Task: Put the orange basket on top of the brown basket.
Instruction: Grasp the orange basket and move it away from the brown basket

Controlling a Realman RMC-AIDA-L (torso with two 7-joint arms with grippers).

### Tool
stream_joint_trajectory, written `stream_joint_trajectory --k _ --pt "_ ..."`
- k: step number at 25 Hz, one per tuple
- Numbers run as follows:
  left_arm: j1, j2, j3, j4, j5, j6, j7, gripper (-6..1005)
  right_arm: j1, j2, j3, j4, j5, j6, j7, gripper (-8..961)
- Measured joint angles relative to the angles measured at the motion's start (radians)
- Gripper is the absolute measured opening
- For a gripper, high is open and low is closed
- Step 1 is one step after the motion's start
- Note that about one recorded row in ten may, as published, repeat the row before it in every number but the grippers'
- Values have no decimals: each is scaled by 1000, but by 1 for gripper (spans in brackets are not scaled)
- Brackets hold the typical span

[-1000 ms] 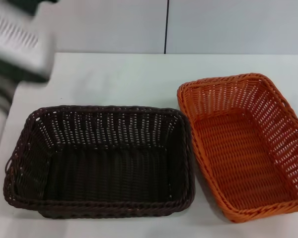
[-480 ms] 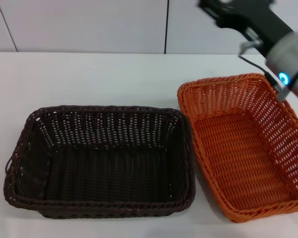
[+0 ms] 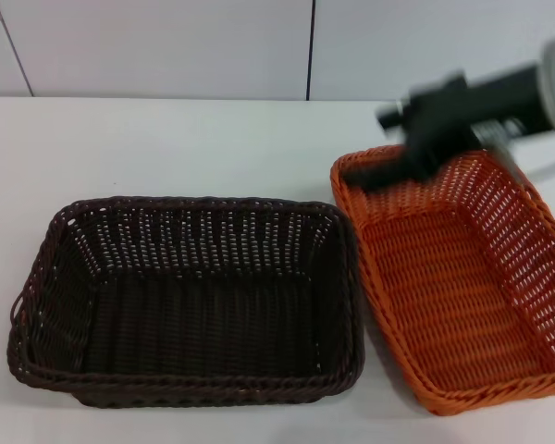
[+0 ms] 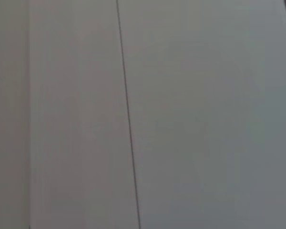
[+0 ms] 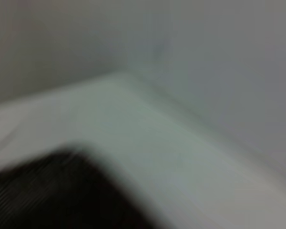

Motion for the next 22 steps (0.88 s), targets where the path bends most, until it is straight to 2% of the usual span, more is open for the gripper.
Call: stream_joint_trajectory --k 1,3,7,12,22 --pt "0 0 0 0 0 0 0 672 24 8 50 0 4 -126 -34 817" --pt "-2 0 0 1 -7 -4 0 672 50 6 99 2 2 -294 -77 817" --pt "-8 0 -2 4 -37 -41 1 672 52 -14 134 27 -7 -489 -137 816" --pt "-12 -1 1 5 -54 -61 -4 671 30 -17 147 52 -33 -578 -162 816" --pt "-29 -1 7 4 -61 -87 -4 671 12 9 44 149 -158 -574 -194 816"
